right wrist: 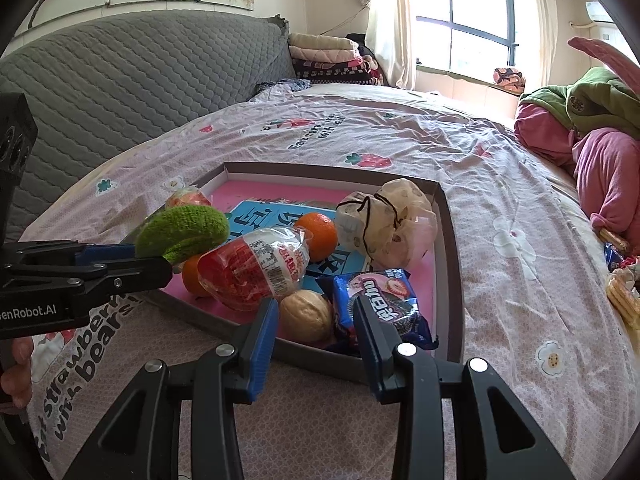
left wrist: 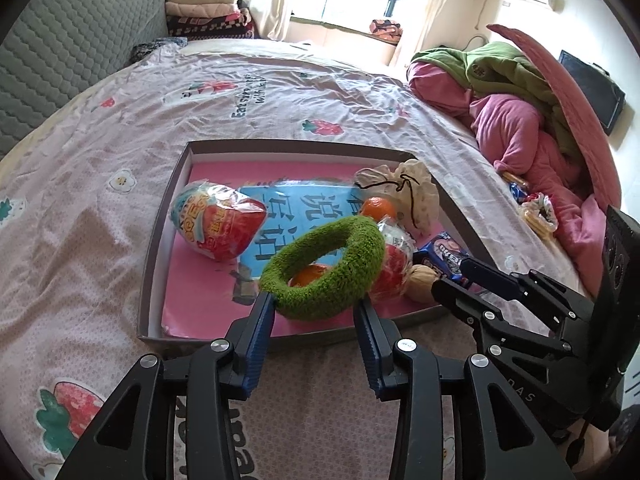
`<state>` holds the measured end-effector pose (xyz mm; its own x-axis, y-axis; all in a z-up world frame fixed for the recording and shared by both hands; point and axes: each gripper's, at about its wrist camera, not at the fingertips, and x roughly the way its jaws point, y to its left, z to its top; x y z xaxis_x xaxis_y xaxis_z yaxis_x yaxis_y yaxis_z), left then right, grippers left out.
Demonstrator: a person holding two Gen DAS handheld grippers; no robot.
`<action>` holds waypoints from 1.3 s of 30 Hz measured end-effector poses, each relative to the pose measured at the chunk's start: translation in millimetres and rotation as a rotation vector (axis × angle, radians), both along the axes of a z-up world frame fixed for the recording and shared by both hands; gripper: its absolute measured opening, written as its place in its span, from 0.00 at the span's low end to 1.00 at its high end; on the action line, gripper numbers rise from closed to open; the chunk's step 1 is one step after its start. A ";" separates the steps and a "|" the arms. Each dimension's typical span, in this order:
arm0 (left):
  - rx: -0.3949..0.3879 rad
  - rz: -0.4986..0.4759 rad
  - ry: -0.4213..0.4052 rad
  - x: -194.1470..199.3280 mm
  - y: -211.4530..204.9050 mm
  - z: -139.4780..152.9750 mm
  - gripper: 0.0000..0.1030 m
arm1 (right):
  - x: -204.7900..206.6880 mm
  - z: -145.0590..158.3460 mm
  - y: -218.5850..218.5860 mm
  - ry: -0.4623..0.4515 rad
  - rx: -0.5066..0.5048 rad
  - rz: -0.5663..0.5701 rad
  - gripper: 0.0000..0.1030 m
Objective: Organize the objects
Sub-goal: 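Carry the green ring and walnut over the grey box with both tools, then open both tools to drop the ring and walnut into the box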
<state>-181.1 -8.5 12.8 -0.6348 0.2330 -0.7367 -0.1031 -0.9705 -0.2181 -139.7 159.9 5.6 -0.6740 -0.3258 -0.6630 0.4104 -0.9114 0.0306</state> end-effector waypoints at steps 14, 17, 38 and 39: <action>-0.031 -0.010 0.026 5.2 18.2 11.1 0.49 | 1.7 17.3 12.7 0.034 -0.042 -0.035 0.48; -0.038 -0.009 0.033 7.6 20.7 14.7 0.49 | 3.1 20.6 14.7 0.043 -0.048 -0.040 0.51; -0.114 0.044 0.115 39.1 20.1 38.1 0.63 | 34.3 36.9 22.4 0.130 -0.097 -0.055 0.63; -0.118 0.045 0.116 40.7 20.4 38.8 0.63 | 36.3 38.1 22.8 0.140 -0.093 -0.059 0.63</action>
